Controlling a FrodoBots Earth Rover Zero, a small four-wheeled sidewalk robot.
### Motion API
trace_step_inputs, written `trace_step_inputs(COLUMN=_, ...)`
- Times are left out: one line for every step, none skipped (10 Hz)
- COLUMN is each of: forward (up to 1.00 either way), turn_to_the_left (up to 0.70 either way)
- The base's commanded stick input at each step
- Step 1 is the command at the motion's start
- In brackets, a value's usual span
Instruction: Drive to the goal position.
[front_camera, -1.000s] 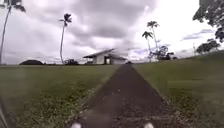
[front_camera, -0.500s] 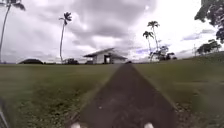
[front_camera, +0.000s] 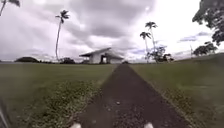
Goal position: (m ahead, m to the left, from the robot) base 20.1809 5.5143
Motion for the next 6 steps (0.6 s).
trace_step_inputs(forward=0.7, turn_to_the_left=-0.19)
trace_step_inputs(forward=0.7, turn_to_the_left=-0.3)
trace_step_inputs(forward=0.7, turn_to_the_left=-0.34)
trace_step_inputs(forward=0.7, turn_to_the_left=-0.16)
trace_step_inputs(forward=0.7, turn_to_the_left=0.11)
trace_step_inputs(forward=0.7, turn_to_the_left=0.11)
